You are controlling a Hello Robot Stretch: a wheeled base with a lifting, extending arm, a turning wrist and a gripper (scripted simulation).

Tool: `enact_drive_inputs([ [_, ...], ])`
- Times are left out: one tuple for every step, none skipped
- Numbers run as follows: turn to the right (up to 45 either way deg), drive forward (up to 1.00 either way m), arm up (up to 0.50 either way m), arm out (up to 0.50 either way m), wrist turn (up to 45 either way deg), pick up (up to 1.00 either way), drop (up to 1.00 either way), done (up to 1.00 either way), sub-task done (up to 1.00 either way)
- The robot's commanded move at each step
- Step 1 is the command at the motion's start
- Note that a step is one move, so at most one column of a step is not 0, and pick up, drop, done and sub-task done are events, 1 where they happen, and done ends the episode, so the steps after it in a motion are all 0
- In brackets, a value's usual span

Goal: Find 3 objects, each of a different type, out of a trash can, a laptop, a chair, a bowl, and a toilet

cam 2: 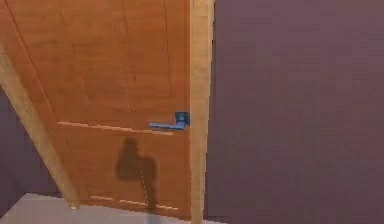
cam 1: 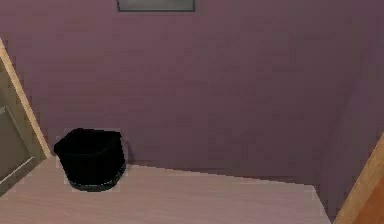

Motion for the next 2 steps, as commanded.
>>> enact_drive_inputs([
  [0.0, 0.75, 0.00, 0.00, 0.0, 0.00, 0.00, 0.00, 0.00],
  [-45.0, 0.00, 0.00, 0.00, 0.0, 0.00, 0.00, 0.00, 0.00],
])
